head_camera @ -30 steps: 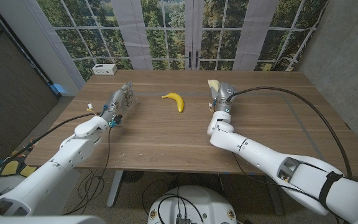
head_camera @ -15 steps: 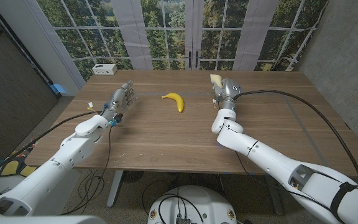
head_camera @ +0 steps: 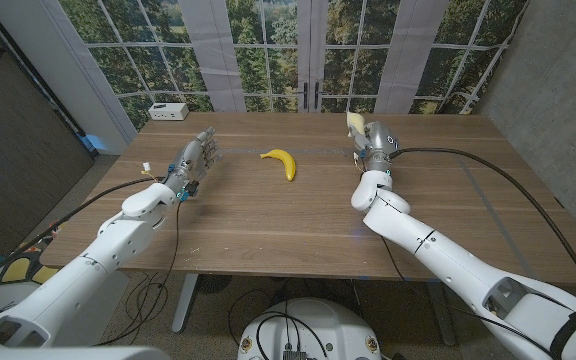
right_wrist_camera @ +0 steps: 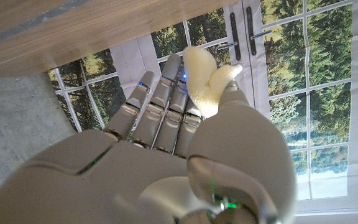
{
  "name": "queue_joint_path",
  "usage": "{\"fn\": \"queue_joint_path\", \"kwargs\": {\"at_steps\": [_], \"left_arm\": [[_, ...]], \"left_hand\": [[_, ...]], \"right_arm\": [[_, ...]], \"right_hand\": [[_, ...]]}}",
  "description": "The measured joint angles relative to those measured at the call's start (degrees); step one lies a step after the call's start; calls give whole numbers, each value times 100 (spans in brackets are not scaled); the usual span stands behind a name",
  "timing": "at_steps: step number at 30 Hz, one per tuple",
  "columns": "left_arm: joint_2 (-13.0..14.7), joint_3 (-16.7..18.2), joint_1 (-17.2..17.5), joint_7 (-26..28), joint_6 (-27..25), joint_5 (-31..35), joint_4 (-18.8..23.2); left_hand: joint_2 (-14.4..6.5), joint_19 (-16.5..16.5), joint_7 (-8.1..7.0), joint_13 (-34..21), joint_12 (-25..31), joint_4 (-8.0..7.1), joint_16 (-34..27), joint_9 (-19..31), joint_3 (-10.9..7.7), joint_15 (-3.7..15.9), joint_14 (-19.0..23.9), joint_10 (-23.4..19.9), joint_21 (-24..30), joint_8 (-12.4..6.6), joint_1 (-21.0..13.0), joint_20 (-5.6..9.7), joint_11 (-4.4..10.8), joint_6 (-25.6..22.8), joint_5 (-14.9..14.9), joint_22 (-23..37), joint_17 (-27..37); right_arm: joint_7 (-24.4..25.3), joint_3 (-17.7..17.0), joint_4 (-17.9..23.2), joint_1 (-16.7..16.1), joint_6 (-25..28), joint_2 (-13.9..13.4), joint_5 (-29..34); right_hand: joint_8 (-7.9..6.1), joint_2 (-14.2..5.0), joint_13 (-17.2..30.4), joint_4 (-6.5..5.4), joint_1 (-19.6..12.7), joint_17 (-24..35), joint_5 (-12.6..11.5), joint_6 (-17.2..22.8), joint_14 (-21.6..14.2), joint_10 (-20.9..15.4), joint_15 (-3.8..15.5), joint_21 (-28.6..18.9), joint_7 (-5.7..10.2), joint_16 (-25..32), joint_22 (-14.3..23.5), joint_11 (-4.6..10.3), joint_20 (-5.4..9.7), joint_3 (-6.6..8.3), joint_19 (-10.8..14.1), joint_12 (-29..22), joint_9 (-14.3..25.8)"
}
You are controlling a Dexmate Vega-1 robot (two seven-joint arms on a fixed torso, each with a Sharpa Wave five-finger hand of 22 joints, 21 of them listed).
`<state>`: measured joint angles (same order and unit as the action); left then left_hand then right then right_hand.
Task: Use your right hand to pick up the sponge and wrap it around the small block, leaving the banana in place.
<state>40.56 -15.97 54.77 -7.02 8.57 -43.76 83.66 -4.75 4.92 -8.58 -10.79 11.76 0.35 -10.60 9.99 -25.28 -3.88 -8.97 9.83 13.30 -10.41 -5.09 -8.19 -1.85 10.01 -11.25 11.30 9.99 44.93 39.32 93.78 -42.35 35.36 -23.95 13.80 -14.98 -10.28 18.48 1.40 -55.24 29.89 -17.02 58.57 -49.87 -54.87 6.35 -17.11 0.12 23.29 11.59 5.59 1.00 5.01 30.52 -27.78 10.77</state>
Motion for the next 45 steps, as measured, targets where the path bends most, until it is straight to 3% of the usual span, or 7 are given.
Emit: {"fn": "queue_joint_path", "kwargs": {"at_steps": [20,45], "left_arm": [[98,48,122,196,-69,51,330],[286,216,457,373,-108,23,718]], "left_hand": [[0,0,0,0,0,0,0,0,0,0,0,0,0,0,0,0,0,0,0,0,0],[0,0,0,0,0,0,0,0,0,0,0,0,0,0,0,0,0,0,0,0,0]], "right_arm": [[-505,-956,606,-620,-981,-459,-1000],[-1215,-1800,895,-1240,-2164,-913,-2319]], "right_hand": [[128,26,56,-63,-84,54,115,32,-9,20,9,-158,-32,-63,0,-84,65,111,289,-40,44],[194,2,108,-117,-165,108,201,62,-8,81,9,-263,-62,-107,29,-145,44,199,348,-40,38]]}}
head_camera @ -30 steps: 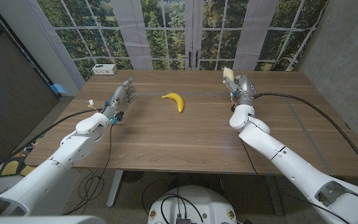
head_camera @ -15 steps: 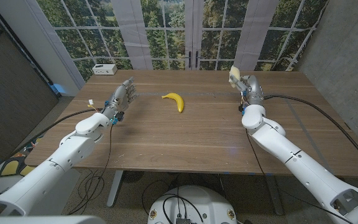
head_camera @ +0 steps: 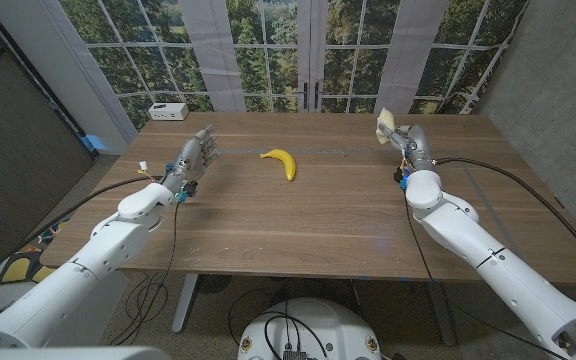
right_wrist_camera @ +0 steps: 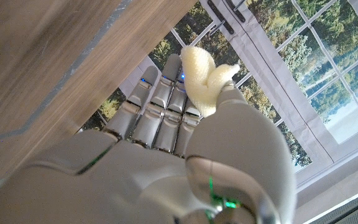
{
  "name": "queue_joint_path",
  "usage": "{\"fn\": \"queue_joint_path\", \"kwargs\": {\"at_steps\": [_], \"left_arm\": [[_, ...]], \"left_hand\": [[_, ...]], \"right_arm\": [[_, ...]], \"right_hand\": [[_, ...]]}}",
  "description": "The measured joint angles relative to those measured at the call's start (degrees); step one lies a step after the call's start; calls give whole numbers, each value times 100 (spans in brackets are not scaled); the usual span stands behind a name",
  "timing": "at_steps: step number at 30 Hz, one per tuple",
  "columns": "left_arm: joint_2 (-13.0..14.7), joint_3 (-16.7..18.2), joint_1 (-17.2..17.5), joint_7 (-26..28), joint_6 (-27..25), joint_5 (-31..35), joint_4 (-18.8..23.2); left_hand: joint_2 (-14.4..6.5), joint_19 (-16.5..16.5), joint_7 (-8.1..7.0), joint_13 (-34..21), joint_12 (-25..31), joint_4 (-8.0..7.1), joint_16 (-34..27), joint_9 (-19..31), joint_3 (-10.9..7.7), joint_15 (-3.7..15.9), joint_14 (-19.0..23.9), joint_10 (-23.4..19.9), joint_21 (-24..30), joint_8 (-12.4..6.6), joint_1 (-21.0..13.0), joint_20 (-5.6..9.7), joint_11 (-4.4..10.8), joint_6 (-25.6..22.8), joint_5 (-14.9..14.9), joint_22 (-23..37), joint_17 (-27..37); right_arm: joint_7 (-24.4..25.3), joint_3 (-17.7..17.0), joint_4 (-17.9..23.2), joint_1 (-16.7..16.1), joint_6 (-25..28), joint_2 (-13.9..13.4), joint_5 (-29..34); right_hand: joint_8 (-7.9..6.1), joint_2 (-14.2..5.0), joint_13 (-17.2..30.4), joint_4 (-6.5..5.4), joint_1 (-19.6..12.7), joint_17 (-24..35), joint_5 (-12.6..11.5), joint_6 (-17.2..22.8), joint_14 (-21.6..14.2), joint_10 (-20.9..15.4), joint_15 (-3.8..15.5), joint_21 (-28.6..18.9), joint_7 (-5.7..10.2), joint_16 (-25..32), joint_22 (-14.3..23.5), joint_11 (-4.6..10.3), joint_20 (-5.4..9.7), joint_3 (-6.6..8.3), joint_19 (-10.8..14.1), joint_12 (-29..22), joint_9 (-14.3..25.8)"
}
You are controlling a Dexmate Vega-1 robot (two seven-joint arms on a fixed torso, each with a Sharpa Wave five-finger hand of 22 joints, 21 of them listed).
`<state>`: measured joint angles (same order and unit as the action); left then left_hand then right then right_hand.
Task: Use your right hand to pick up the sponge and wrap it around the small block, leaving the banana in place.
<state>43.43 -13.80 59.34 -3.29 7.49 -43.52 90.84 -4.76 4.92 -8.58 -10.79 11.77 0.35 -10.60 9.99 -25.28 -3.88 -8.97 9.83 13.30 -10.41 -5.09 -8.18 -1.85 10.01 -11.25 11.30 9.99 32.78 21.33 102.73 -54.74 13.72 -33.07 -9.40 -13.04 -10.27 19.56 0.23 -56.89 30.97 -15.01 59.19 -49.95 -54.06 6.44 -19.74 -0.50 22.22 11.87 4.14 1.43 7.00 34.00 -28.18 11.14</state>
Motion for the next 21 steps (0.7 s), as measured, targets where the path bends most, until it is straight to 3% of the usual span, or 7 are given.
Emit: {"fn": "queue_joint_path", "kwargs": {"at_steps": [7,8,21], "left_arm": [[104,66,79,-11,-4,-14,57],[120,79,91,-94,-7,-46,61],[261,159,124,-462,50,-164,-65]], "left_hand": [[0,0,0,0,0,0,0,0,0,0,0,0,0,0,0,0,0,0,0,0,0],[0,0,0,0,0,0,0,0,0,0,0,0,0,0,0,0,0,0,0,0,0],[0,0,0,0,0,0,0,0,0,0,0,0,0,0,0,0,0,0,0,0,0]], "right_arm": [[-133,-85,23,-82,-286,-27,-396],[-154,-281,94,-274,-340,-55,-484],[-169,-606,285,-654,-696,-30,-1054]], "right_hand": [[45,0,0,-1,0,25,17,0,0,0,0,0,0,0,0,0,0,0,0,0,19],[45,0,0,-1,0,25,18,0,0,0,0,0,0,0,0,0,0,0,0,0,20],[56,30,-1,-10,-30,67,67,20,0,11,0,-44,-20,0,-1,-11,-31,56,31,1,20]]}}
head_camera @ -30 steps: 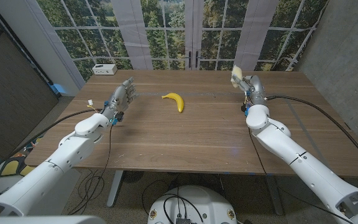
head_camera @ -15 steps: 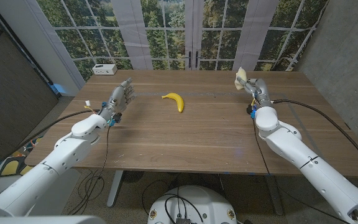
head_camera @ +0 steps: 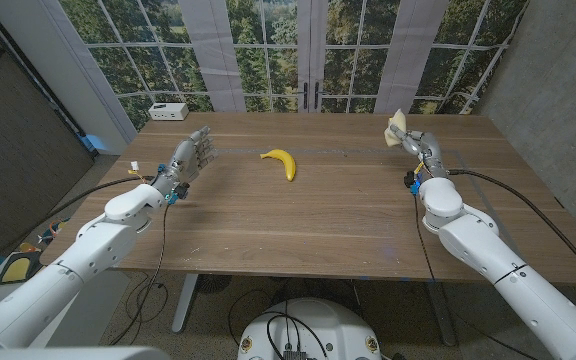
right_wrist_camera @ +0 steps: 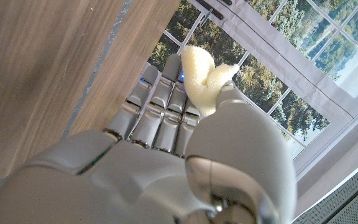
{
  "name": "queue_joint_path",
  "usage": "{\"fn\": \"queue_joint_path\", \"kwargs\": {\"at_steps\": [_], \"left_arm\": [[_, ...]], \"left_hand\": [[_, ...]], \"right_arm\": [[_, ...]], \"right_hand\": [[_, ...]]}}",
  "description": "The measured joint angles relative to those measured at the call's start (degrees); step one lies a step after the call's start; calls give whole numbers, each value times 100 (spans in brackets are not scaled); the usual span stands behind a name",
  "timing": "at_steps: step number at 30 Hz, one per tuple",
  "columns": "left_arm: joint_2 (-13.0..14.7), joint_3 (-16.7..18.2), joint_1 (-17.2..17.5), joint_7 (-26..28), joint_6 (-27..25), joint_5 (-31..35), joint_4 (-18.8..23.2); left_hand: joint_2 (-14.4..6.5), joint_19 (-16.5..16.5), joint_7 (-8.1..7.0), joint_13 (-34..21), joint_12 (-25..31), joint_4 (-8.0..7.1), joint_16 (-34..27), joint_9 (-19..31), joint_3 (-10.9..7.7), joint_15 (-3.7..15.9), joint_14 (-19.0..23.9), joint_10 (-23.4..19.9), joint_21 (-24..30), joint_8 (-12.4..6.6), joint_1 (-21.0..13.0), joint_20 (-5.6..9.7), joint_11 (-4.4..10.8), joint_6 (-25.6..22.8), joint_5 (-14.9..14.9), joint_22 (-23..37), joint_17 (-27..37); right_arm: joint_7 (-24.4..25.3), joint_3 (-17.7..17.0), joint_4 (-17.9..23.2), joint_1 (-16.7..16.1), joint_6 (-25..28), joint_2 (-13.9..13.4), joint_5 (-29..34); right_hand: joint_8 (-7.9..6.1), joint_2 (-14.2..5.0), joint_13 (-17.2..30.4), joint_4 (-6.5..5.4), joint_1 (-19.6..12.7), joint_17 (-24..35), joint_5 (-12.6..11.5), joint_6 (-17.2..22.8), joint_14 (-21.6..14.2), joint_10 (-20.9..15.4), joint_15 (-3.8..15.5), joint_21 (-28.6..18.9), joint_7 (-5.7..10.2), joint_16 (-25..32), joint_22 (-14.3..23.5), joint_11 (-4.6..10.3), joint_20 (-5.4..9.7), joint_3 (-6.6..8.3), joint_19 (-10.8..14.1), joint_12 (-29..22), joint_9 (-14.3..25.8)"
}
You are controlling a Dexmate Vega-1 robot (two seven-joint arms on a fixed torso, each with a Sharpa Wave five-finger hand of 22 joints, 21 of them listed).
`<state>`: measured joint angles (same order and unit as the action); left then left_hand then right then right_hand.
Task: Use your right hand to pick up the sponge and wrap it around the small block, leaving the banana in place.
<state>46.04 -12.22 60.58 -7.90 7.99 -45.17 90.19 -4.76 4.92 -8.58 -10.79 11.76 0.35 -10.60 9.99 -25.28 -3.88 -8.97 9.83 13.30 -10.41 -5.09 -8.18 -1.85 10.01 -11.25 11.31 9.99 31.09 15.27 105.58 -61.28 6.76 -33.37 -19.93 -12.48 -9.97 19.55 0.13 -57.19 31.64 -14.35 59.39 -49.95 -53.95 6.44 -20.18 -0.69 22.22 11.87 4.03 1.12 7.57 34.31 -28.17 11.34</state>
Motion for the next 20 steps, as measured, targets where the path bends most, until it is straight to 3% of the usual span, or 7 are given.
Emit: {"fn": "queue_joint_path", "kwargs": {"at_steps": [14,20], "left_arm": [[203,-104,-188,-259,-330,-15,-33],[222,-112,-114,-269,-358,-38,17]], "left_hand": [[0,0,0,0,0,0,0,0,0,29,-30,0,0,0,0,0,0,0,0,0,0],[0,0,0,0,0,0,0,0,0,31,-31,0,0,0,0,0,0,0,0,0,0]], "right_arm": [[218,-203,17,-253,-180,65,-306],[220,-186,-33,-317,-367,92,-326]], "right_hand": [[18,0,29,-25,0,37,22,-1,0,31,0,-45,0,0,28,-29,20,24,20,0,-4],[34,0,28,-25,0,41,52,-1,0,31,0,-45,1,0,28,-29,21,24,20,0,-1]]}}
